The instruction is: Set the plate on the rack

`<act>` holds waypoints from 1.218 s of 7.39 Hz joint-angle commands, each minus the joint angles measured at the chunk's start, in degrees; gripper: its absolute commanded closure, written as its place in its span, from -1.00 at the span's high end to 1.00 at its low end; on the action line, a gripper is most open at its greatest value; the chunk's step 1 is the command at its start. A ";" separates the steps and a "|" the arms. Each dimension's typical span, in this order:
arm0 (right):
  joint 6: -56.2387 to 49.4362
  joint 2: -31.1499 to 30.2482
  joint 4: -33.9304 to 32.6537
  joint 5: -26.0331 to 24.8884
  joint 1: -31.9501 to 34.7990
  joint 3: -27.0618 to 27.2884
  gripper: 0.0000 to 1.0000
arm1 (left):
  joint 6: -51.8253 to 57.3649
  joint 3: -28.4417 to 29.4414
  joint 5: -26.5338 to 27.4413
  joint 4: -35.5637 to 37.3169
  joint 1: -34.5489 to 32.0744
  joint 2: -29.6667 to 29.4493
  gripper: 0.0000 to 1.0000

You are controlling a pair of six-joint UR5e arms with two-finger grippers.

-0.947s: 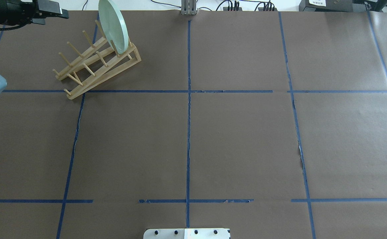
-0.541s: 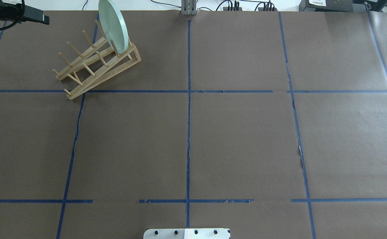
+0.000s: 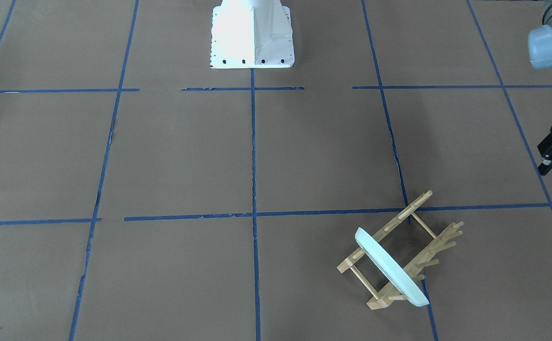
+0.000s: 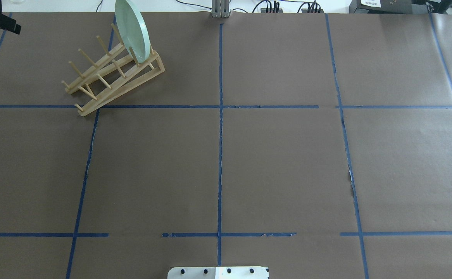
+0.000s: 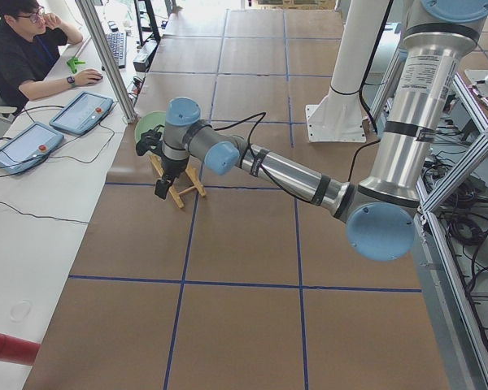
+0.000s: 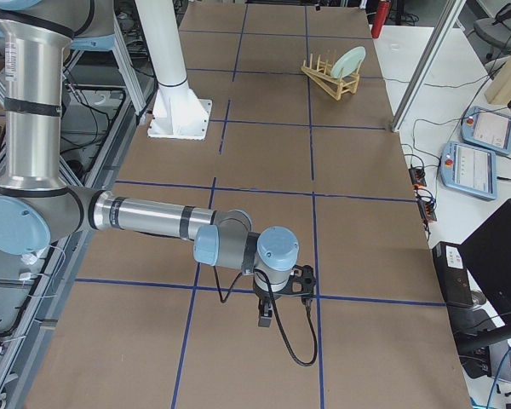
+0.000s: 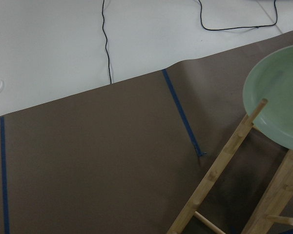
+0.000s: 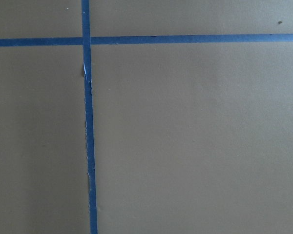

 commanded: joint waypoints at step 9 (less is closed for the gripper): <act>0.03 0.00 0.00 0.00 0.03 0.02 1.00 | 17.33 4.75 -8.53 13.90 -12.95 13.72 1.00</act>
